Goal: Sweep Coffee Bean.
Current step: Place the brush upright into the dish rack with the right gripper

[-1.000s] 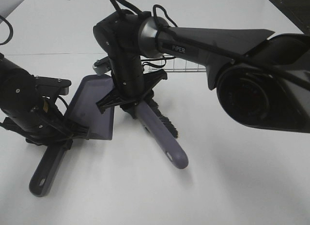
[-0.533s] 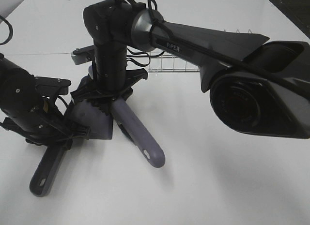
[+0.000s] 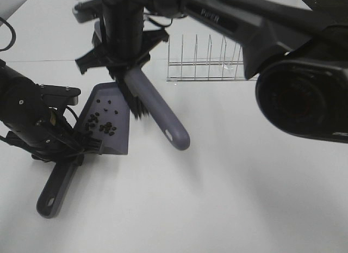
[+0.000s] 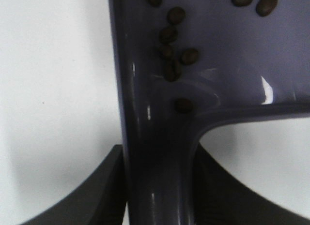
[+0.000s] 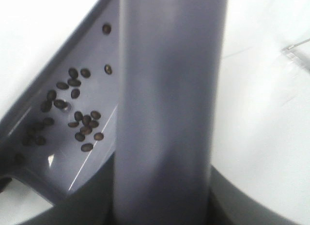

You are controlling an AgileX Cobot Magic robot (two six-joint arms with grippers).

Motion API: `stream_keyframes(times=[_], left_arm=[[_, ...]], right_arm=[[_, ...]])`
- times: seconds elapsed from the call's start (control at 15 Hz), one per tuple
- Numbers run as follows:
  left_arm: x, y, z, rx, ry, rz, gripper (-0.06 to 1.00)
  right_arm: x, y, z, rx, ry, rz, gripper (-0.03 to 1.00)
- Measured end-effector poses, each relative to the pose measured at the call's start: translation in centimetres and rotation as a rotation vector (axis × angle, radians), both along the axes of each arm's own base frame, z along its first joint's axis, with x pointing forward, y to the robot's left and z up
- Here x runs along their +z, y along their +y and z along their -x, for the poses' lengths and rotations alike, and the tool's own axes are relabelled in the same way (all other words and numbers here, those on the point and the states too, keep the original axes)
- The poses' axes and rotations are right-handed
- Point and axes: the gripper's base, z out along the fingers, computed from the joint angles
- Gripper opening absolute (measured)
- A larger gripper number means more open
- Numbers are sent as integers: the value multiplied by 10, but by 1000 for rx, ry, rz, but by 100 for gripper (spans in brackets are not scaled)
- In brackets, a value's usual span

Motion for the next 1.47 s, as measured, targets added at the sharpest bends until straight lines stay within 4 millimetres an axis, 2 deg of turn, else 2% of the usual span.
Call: stream_keyframes(times=[0.13,0.33,0.47,0.67,0.73,0.93,1.0,1.07,1.2,1.33,1.47], left_arm=[[0,0,0,0,0,0,36],[0,0,0,-2,0,-1,36],[0,0,0,-2,0,-1,36],[0,0,0,-3,1,-1,36],[0,0,0,-3,1,-1,36],[0,0,0,-4,0,-2,36],[0,0,0,-4,0,-2,36],[0,0,0,-4,0,-2,36],[0,0,0,-5,0,-3,36],[0,0,0,-5,0,-3,36],[0,0,0,-6,0,-3,36]], right_arm=[[41,-8,2,1,-92,-20,29],[73,-23,4,1,-144,-22,29],[90,-55,-5,-55,-145,-19,29],[107,-125,-15,-186,-93,-16,29],[105,-137,-16,-209,-71,-11,29],[87,-202,-13,-339,47,31,29],[66,-242,-13,-425,132,67,29],[58,-258,-14,-443,171,70,29],[46,-276,-18,-452,235,25,29],[40,-283,-21,-453,252,30,29],[23,-284,-25,-458,287,47,29]])
